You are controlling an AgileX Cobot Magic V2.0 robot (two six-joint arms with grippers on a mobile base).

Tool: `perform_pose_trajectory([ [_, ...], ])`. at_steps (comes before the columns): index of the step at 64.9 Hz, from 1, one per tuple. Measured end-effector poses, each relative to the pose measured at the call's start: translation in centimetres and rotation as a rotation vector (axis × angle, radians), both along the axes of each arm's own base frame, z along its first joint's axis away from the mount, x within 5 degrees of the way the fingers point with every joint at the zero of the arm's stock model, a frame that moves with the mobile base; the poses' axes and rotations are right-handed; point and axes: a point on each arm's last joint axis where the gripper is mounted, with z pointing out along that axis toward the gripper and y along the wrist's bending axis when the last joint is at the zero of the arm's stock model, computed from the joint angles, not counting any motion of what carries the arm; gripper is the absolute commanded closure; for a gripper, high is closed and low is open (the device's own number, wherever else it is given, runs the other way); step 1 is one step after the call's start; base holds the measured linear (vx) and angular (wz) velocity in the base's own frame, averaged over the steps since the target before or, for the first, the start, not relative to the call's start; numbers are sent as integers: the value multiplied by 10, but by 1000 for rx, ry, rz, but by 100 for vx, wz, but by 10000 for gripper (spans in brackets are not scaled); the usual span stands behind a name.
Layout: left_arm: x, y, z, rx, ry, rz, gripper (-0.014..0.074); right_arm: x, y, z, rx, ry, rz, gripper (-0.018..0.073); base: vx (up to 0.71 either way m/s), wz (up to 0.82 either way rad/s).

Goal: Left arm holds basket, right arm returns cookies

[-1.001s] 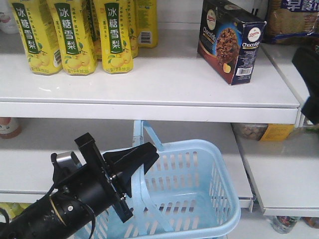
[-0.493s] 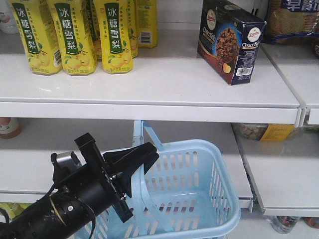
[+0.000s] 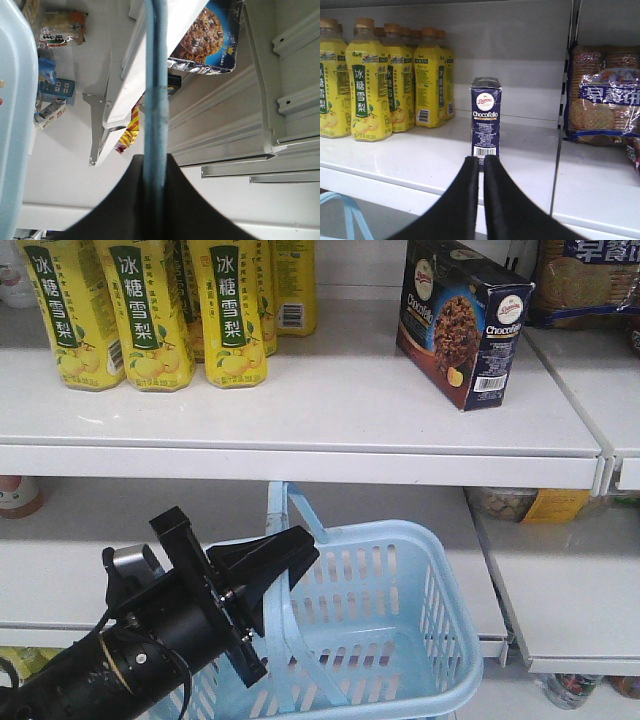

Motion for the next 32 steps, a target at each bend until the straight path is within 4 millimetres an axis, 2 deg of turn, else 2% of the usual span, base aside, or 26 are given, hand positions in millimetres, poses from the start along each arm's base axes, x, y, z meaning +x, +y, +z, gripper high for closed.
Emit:
perform_pose_trajectory([
  [32, 0, 0, 0, 0, 0, 0, 599, 0, 0, 0, 0, 0, 0, 570, 0, 0],
])
